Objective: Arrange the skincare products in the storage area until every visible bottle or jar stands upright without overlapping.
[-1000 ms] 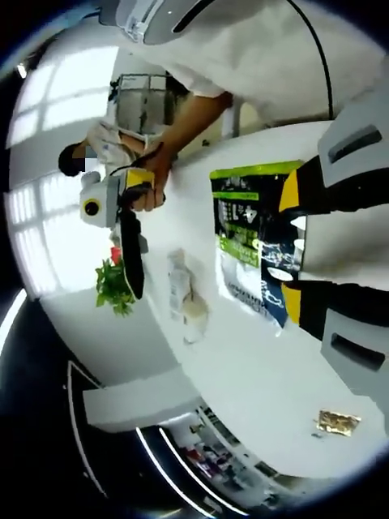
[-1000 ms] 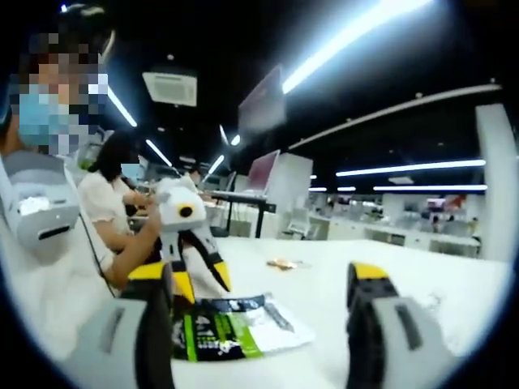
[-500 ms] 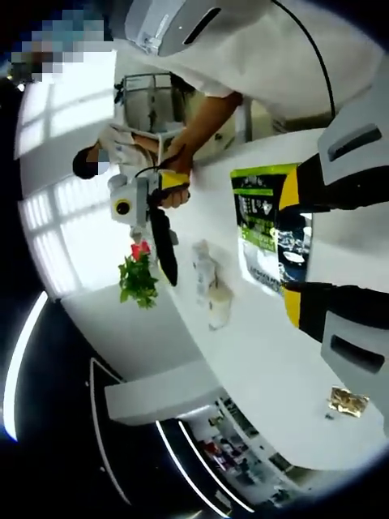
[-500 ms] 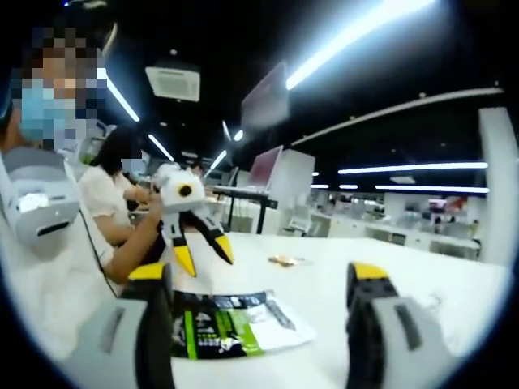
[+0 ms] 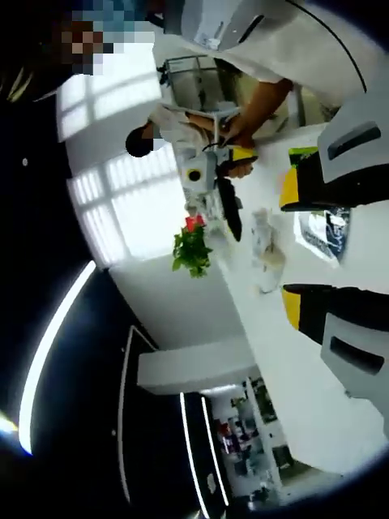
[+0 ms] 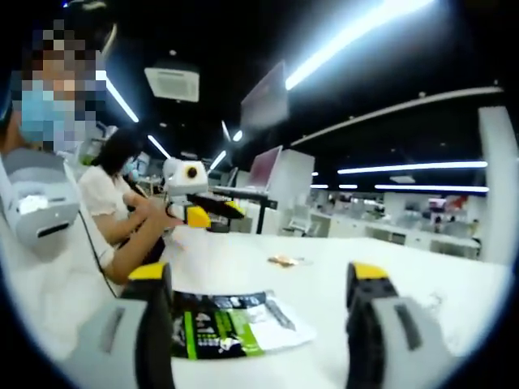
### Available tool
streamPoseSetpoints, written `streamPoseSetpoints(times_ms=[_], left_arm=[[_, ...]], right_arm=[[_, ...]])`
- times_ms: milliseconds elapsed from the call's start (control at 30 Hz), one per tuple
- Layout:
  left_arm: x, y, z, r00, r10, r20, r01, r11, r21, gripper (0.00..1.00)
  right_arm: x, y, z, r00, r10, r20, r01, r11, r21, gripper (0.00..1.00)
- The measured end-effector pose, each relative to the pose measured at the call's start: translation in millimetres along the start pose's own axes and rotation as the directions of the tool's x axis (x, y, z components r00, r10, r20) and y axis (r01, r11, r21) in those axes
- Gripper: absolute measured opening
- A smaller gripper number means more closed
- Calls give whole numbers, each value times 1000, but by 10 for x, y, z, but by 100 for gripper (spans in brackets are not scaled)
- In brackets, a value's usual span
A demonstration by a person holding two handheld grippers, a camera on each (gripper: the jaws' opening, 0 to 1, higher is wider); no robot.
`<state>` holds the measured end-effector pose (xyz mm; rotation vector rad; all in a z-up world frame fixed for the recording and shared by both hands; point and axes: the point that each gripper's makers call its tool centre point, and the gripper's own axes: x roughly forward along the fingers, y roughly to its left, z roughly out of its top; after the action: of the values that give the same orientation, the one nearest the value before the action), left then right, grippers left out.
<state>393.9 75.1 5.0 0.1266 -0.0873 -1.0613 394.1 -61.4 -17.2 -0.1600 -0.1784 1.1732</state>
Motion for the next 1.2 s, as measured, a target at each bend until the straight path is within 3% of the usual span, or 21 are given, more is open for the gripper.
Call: streamPoseSetpoints(times_ms=[133, 267, 600, 667, 700, 800, 867, 1000, 1133, 1200], left_arm=[[-152, 196, 259, 990, 53, 131, -41, 995, -88, 32], [-255, 260, 386, 977, 66, 201, -43, 992, -116, 29], [-476, 340, 625, 943, 115, 311, -88, 991, -101, 30], [-532, 328, 718, 927, 100, 362, -57, 990, -128, 30], [-569, 316, 763, 919, 82, 386, -44, 993, -105, 31], [-702, 320, 953, 867, 96, 489, -36, 991, -132, 35], [-779, 303, 1023, 847, 83, 526, -20, 992, -125, 38], [-845, 314, 1091, 825, 107, 555, -61, 993, -101, 48], [-926, 343, 1183, 787, 124, 605, -80, 992, -99, 65], [-958, 375, 1204, 780, 134, 611, -80, 990, -116, 73]], right_arm=[[3, 7, -4, 1000, 4, -2, -4, 1000, -4, 89], [-1, -5, -2, 1000, 1, 0, -1, 1000, 0, 89], [-6, -11, 5, 1000, 1, 5, -1, 1000, 0, 89], [-8, -17, 8, 1000, 0, 7, 0, 1000, 0, 89], [-8, -17, 7, 1000, 0, 7, 0, 1000, -2, 89], [-5, -8, 18, 1000, 2, 11, -2, 1000, -15, 89], [-5, -6, 15, 1000, 3, 11, -3, 1000, -6, 89], [-10, -17, 24, 1000, -2, 15, 2, 1000, -8, 89], [-8, -16, 20, 1000, -3, 14, 3, 1000, -9, 89], [-7, -18, 13, 1000, -3, 11, 3, 1000, -7, 89]])
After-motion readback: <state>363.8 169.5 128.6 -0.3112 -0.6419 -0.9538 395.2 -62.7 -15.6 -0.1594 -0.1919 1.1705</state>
